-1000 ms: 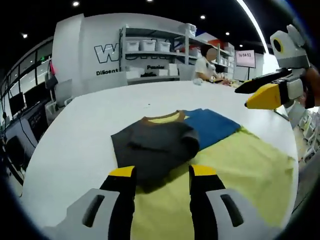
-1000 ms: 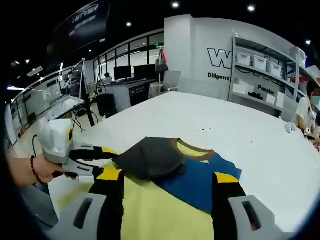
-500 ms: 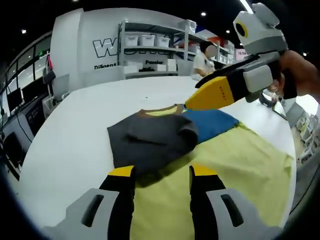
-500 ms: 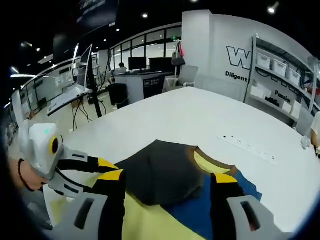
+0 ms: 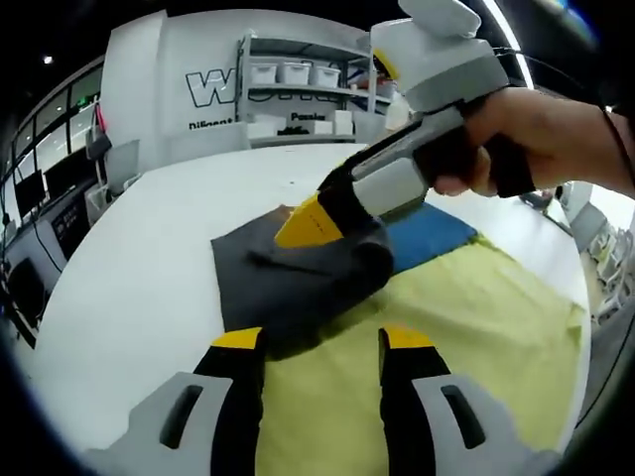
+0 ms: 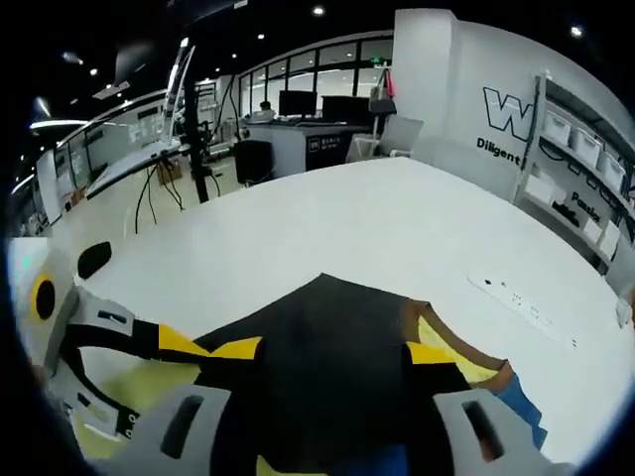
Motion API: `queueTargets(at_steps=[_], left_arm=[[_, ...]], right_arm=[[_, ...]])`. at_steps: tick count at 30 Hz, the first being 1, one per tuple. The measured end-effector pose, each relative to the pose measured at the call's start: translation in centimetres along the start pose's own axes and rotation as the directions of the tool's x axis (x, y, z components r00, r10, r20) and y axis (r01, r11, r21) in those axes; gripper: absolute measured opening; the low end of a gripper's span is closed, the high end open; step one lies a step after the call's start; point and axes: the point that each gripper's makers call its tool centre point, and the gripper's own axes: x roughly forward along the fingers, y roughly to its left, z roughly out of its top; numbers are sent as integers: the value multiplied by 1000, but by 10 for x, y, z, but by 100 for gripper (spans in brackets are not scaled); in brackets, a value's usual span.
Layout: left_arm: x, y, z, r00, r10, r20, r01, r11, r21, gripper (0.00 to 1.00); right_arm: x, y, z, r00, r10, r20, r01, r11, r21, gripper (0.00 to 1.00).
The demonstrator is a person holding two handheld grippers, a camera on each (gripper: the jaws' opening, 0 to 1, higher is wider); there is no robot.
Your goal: Fold the garment on the visible template until the final outline fits inside the template.
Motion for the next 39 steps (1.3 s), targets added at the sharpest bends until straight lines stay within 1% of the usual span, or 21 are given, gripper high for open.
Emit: queueTargets(at_steps=[1, 6, 7, 9, 12, 15, 16, 17, 18, 20, 21, 22, 23, 24, 25, 26, 28, 31, 32, 36, 39], left_arm=[[3, 1, -3, 1000, -1, -9, 1, 1000, -8, 39], [3, 1, -3, 1000, -1, -13, 1, 1000, -15, 39], [3, 2, -3, 1000, -1, -14, 0, 1000, -15, 39], [3, 2, -4, 1000, -1, -16, 1, 1000, -18, 39], [2, 1, -5, 1000, -3, -18, 2, 1000, -24, 39], [3, 1, -5, 1000, -1, -16, 0, 999, -33, 39], [3, 1, -4, 1000, -2, -11, 1, 999, -42, 39], [3, 0, -3, 1000, -4, -5, 4, 999, -48, 39], [3, -1, -2, 1000, -7, -2, 7, 999, -51, 39], [3, -1, -2, 1000, -6, -1, 6, 999, -49, 39], [3, -1, -2, 1000, -6, -2, 6, 999, -49, 39], [3, -1, -2, 1000, -7, -3, 7, 999, -50, 39], [4, -1, -3, 1000, -8, -5, 8, 999, -52, 40], [4, -1, -3, 1000, -9, -7, 8, 999, -53, 39], [4, 0, -4, 1000, -9, -9, 8, 998, -55, 39], [4, 0, -4, 1000, -8, -10, 8, 998, -57, 39], [4, 0, -4, 1000, -10, -11, 9, 998, -60, 39], [5, -1, -5, 1000, -12, -15, 11, 998, -64, 39], [5, -2, -5, 1000, -14, -17, 13, 998, -62, 40], [6, -5, -8, 1000, -20, -22, 18, 998, -56, 40], [6, -6, -7, 999, -23, -22, 21, 998, -53, 40]], right_arm=[[5, 1, -1, 1000, 0, -6, 0, 1000, -9, 48], [17, 7, -6, 999, 13, -32, -14, 1000, -24, 34], [19, 7, -6, 999, 14, -35, -15, 1000, -26, 33], [24, 5, -8, 999, 19, -40, -18, 1000, 21, 30], [28, 9, -9, 999, 5, -52, -5, 1000, 7, 31], [30, 16, -11, 998, 16, -63, -16, 1000, 2, 25], [30, 15, -16, 996, 7, -91, -7, 1000, 4, 23], [31, 14, -16, 997, -1, -74, 2, 1000, 21, 21], [31, 14, -18, 997, -1, -80, 3, 1000, 28, 19], [31, 13, -22, 995, -15, -95, 15, 1000, -7, 14], [30, 14, -21, 997, -17, -77, 16, 1000, -17, 12], [29, 16, -21, 998, -19, -67, 18, 1000, -20, 7], [29, 13, -21, 997, -41, -61, 39, 999, -38, 0], [26, 7, -22, 995, -79, -67, 75, 995, -62, 0], [22, 8, -22, 995, -82, -55, 82, 997, -10, 0], [19, 10, -18, 998, -66, -15, 67, 996, 55, 0], [9, 1, -19, 995, -95, -13, 96, 994, 47, 0], [-6, -10, -14, 993, -120, 22, 117, 988, 100, 0], [-12, -14, -12, 991, -129, 36, 125, 987, 103, 0], [-29, -26, -10, 986, -157, 60, 148, 980, 135, 0], [-44, -34, -13, 981, -181, 70, 169, 973, 157, 0]])
